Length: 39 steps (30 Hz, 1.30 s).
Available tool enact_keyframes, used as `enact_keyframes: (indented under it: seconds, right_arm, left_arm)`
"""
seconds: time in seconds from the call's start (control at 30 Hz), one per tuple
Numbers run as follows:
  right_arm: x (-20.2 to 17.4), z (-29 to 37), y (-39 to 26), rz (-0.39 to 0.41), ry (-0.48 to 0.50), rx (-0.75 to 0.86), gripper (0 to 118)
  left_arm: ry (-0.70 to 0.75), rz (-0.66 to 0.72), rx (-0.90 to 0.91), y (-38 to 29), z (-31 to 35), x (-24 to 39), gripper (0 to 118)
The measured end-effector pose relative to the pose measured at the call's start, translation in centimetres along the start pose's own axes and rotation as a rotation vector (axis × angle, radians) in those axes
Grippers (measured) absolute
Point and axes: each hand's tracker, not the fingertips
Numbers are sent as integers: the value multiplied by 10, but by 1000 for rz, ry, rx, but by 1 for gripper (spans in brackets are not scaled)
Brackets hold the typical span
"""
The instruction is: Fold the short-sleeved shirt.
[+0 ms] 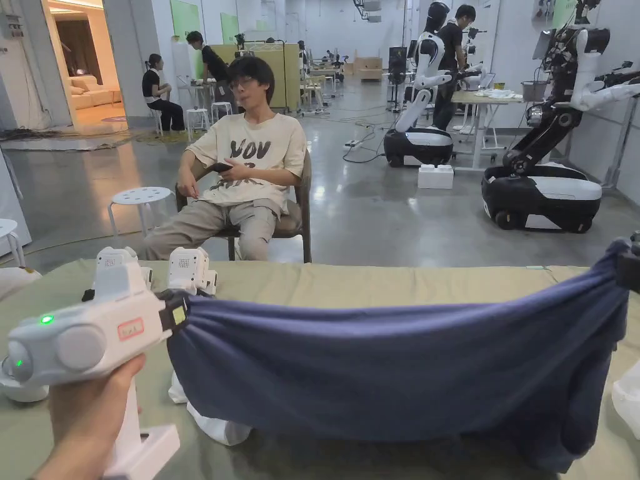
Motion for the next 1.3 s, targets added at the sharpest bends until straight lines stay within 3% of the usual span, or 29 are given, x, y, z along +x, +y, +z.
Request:
enact_keyframes:
  seconds: [0.27,0.6,0.8,0.97,1.0,1.07,1.1,1.13,1.2,1.3]
  right_arm:
    - [15,93,-153,-154,65,-149,3]
    - [37,195,-292,-264,-32,-372,3]
    - [41,215,-326,-267,-45,-483,3]
    - [34,213,-327,-185,-33,-501,3]
    - [34,210,-327,-176,-31,-508,3]
    - [34,205,-331,-161,-35,-526,8]
    - [35,203,-334,-151,-32,-531,18]
    - [35,200,-336,-145,-38,-538,38]
    - [40,200,-336,-148,-56,-557,55]
    - [43,209,-330,-175,-76,-513,55]
  left_arm:
    - [-60,154,-143,-128,67,-42,1]
    - [-9,123,-357,-237,168,-66,1]
    - [-13,10,-446,-255,182,-66,1]
    - [10,-27,-456,-259,183,-63,1]
    - [16,-27,-452,-261,183,-64,4]
    - [62,-27,-487,-265,178,-65,34]
    - [103,-39,-505,-266,176,-66,50]
    - [101,-37,-500,-266,177,-68,69]
    - [114,-19,-484,-263,182,-74,78]
    - [221,-32,-404,-256,188,-78,80]
